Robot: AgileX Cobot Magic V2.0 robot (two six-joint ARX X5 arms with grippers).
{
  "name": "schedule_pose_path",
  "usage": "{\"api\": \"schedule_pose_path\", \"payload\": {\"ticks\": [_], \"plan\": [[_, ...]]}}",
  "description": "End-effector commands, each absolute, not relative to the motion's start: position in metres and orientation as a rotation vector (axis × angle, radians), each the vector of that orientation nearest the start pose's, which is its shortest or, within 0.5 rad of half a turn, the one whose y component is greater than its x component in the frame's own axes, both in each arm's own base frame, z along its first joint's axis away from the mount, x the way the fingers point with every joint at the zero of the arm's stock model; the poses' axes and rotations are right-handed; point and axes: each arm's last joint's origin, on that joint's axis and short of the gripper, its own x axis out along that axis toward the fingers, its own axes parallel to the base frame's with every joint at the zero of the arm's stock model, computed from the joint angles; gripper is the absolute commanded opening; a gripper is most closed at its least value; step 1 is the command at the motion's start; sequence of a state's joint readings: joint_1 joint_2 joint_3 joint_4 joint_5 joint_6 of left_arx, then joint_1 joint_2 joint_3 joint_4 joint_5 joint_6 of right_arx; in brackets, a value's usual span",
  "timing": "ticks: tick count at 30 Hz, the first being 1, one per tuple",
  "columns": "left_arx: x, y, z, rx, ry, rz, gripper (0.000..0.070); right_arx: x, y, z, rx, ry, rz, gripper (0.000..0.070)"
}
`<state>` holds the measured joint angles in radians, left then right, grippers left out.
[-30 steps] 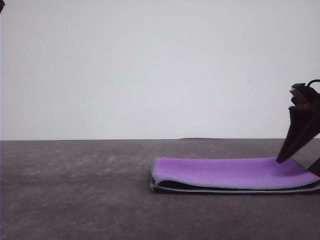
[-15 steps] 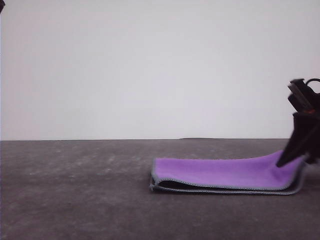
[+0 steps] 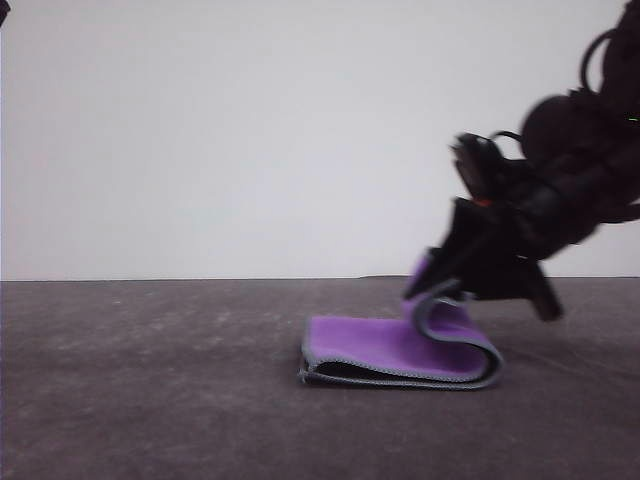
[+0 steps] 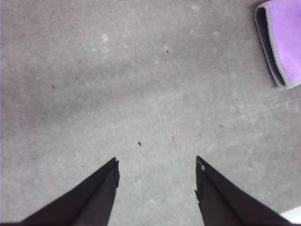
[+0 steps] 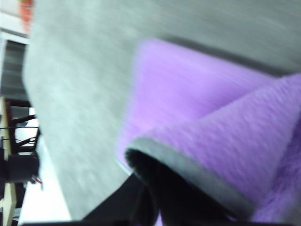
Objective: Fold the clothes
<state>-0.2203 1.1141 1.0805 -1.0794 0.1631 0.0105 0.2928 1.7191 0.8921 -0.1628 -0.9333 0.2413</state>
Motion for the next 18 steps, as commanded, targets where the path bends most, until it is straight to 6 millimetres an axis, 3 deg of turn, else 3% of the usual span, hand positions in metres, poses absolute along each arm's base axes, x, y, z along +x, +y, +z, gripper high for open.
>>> {"api": "schedule_pose_path", "payload": {"ticks": [1,7,15,16,18], "plan": [[0.189,-0.048,0.307,0.046,1.113,-0.358,0.031,0.297,0.124,0.151,0.566,1.164,0.978,0.0007],[0.189,-0.048,0.307,0.046,1.113,-0.358,0.031,0.293,0.146,0.154,0.523,1.139,0.982,0.0007],[0.189,-0.048,0.307,0.046,1.113,-0.358,0.031,0.292,0.147,0.153,0.535,1.154,0.986,0.0018],[0.189,-0.048,0.307,0.046,1.114,-0.358,0.031,0.292,0.147,0.153,0.536,1.155,0.99,0.0029],[0.189,-0.048,0.307,0.046,1.114,-0.358,0.031,0.292,0.147,0.154,0.546,1.159,1.018,0.0138]]}}
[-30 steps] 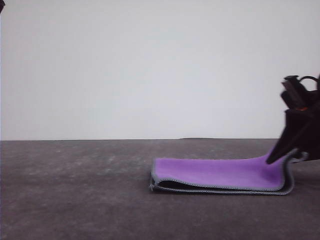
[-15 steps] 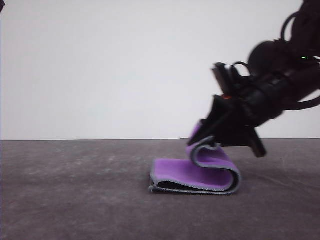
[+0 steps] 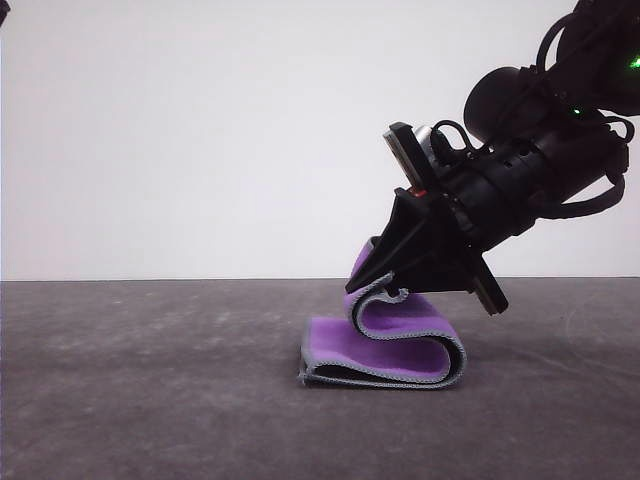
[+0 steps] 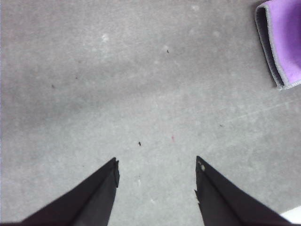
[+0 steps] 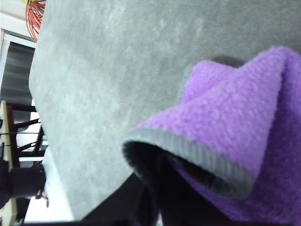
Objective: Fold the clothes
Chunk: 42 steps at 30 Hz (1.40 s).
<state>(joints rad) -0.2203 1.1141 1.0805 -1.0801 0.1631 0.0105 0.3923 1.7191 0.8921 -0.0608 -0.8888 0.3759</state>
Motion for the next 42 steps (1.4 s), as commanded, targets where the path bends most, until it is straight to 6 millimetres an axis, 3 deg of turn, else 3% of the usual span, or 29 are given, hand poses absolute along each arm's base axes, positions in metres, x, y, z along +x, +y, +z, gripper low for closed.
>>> {"api": "schedule_pose_path", "payload": {"ticks": [1,3,5,19,28,35,42], "plan": [[0.189,-0.048,0.307,0.046,1.114,-0.358,0.031,0.291,0.147,0.154,0.552,1.162,1.032,0.02],[0.189,-0.048,0.307,0.046,1.114,-0.358,0.031,0.291,0.147,0.154,0.556,1.164,1.038,0.03],[0.189,-0.048,0.307,0.046,1.114,-0.358,0.031,0.291,0.147,0.154,0.556,1.167,1.036,0.0342],[0.19,-0.048,0.307,0.046,1.111,-0.358,0.031,0.29,0.141,0.158,0.549,1.143,1.106,0.0348],[0.196,-0.049,0.31,0.045,1.035,-0.363,0.031,0.279,0.093,0.192,0.422,1.062,0.975,0.0347],[0.198,-0.047,0.311,0.038,1.018,-0.353,0.031,0.254,0.05,0.232,0.267,0.978,0.737,0.0347],[0.202,-0.041,0.312,0.02,0.997,-0.323,0.031,0.221,0.026,0.264,0.127,0.926,0.458,0.0347]]}}
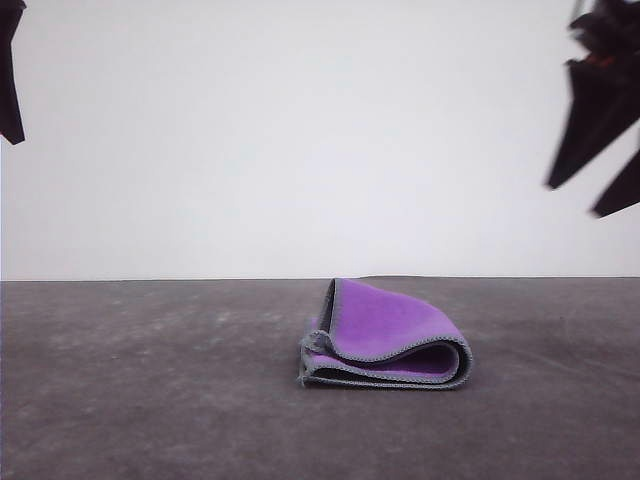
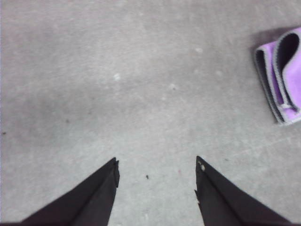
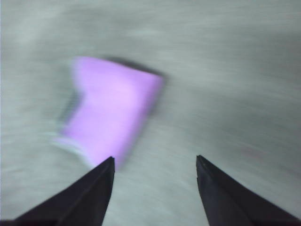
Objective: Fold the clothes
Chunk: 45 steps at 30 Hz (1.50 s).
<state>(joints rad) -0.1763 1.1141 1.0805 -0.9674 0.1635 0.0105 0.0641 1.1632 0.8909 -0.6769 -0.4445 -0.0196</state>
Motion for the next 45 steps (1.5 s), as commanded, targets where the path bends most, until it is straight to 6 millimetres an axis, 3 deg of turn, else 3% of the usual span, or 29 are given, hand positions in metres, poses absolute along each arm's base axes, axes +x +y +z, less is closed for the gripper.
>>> {"api": "schedule_pose_path", "payload": {"ticks": [1,5,13,15,17,18,40,45], "plan": [[0.202,-0.04,0.312,0.018,0.996,-0.318,0.031,0.217,0.023,0.267,0.106,0.92,0.414,0.0347],[0.203,-0.037,0.312,0.01,0.992,-0.305,0.031,0.203,0.018,0.278,0.046,0.889,0.292,0.0347],[0.203,-0.036,0.312,0.005,0.993,-0.302,0.031,0.197,0.017,0.282,0.044,0.88,0.278,0.0344],[0.203,-0.036,0.312,0.004,0.994,-0.302,0.0265,0.196,0.017,0.281,0.047,0.887,0.278,0.0266],[0.203,-0.036,0.312,0.007,1.0,-0.303,0.0075,0.196,0.017,0.281,0.047,0.896,0.278,0.0066],[0.202,-0.036,0.311,0.008,1.004,-0.304,0.0001,0.195,0.017,0.281,0.047,0.899,0.279,0.0001],[0.202,-0.037,0.312,-0.015,1.003,-0.29,0.0007,0.198,0.018,0.283,0.092,0.874,0.265,0.0007],[0.189,-0.034,0.322,0.061,0.893,-0.319,0.0007,0.198,0.018,0.283,0.092,0.874,0.265,0.0007]]}}
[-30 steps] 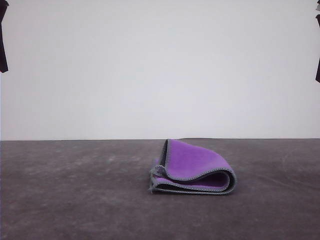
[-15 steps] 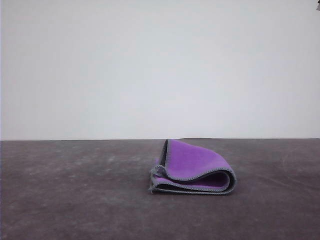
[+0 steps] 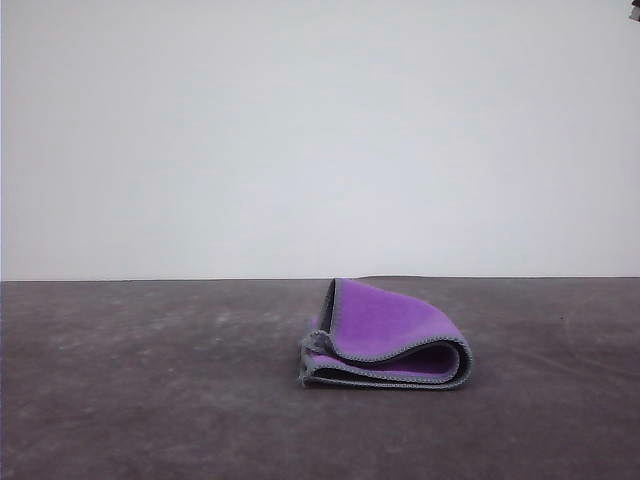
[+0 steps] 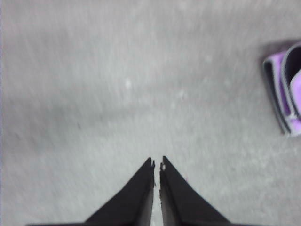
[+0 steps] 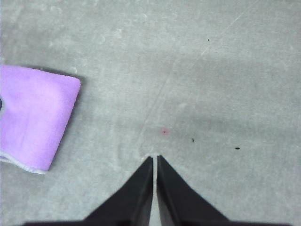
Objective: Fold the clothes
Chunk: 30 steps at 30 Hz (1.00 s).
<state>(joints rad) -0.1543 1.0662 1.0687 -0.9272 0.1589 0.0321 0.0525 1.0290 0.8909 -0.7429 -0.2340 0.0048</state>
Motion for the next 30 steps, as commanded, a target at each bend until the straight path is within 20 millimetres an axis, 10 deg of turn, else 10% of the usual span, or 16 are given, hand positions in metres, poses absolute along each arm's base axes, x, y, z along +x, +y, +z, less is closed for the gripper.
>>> {"api": "schedule_pose_path", "payload": {"ticks": [1,13,30], "plan": [[0.184,-0.033,0.322,0.063,0.855,-0.32,0.0007,0.198,0.018,0.283,0.092,0.874,0.265,0.0007],[0.122,-0.014,0.244,-0.022,0.363,-0.229,0.0007,0.198,0.018,0.283,0.092,0.874,0.265,0.0007],[0.091,-0.004,0.171,-0.05,0.216,-0.106,0.0007,0.198,0.018,0.283,0.092,0.874,0.265,0.0007]]}}
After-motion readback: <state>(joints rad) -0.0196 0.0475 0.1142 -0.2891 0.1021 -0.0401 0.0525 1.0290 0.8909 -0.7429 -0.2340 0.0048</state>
